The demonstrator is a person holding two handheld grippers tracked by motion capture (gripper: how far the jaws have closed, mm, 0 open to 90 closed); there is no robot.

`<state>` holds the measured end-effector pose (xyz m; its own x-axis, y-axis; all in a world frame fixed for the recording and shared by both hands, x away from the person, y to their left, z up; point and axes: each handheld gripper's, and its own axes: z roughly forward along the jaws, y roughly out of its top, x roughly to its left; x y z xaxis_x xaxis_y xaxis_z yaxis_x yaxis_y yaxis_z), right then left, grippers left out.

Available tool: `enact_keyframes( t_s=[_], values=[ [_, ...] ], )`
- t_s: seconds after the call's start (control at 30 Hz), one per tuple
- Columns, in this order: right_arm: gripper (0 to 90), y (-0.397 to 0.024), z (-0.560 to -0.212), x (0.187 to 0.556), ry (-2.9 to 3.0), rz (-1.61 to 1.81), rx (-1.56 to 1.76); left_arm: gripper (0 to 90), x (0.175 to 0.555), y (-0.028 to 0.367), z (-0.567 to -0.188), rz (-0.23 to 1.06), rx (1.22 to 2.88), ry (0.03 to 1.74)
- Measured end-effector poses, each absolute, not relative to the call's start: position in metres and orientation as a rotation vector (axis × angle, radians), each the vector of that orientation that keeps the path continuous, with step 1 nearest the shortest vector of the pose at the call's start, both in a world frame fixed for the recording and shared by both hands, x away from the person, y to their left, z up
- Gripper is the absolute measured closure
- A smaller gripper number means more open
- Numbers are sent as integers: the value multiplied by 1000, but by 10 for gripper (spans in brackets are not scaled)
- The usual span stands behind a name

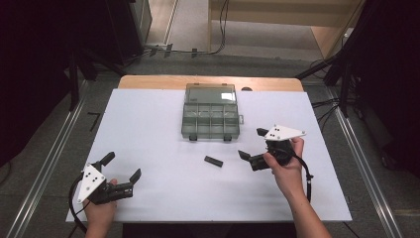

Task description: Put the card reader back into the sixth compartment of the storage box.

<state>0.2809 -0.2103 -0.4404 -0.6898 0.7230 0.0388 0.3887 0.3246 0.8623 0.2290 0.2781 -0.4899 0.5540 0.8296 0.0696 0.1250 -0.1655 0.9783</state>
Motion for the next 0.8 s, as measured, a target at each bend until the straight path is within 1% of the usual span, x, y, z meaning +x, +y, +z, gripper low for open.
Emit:
enact_keyframes(
  t_s=[0.8],
  values=[
    [0,-191,-443,295,2310,1264,982,0,229,278,-490,765,1642,816]
  ],
)
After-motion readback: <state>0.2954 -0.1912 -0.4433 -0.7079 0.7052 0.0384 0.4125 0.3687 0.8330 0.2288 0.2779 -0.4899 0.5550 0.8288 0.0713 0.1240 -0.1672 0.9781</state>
